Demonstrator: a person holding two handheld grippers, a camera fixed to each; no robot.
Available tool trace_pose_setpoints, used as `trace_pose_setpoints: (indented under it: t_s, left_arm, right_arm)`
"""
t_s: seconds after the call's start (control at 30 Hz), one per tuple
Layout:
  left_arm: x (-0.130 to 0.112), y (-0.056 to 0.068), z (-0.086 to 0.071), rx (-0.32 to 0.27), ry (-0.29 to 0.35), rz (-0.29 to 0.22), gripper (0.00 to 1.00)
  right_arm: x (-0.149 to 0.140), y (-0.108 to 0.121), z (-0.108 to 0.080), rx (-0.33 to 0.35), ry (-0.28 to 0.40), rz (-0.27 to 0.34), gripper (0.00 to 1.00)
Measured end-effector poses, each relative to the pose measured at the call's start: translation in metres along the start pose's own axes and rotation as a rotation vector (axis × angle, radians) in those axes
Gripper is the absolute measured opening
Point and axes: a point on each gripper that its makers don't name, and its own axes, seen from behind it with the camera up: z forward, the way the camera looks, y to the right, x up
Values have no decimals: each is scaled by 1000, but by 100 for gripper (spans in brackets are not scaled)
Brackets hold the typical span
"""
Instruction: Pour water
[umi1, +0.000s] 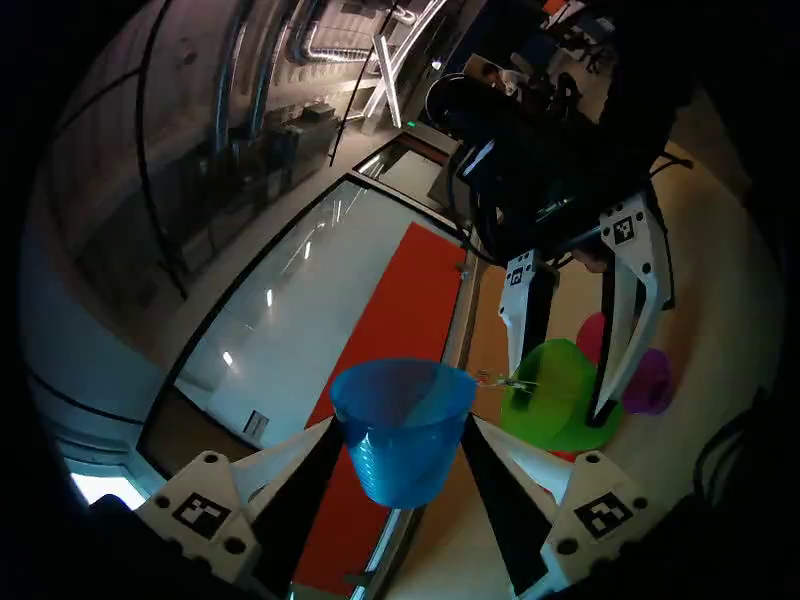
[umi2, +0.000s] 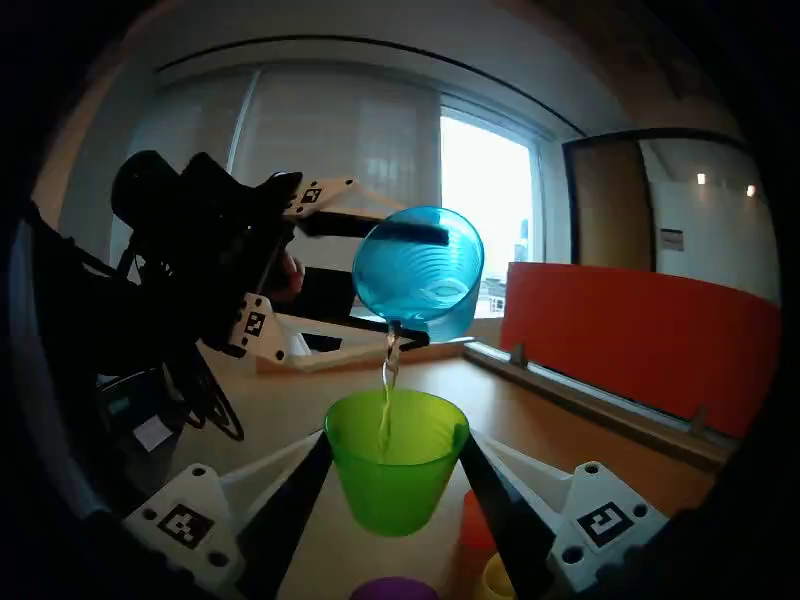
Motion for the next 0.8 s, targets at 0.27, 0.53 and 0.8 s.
trace_pose_setpoints:
  t_s: [0.27, 0.53, 0.8]
  left_arm:
    - [2, -4, 1, 4, 0, 22, 82]
    - [4, -2, 1, 1, 1, 43, 82]
    - [6, -1, 2, 0, 1, 65, 82]
  right_arm:
    - [1, -1, -1, 0, 3, -5, 90]
    - [2, 0, -2, -1, 5, -9, 90]
    - [2, 0, -2, -2, 8, -10, 90]
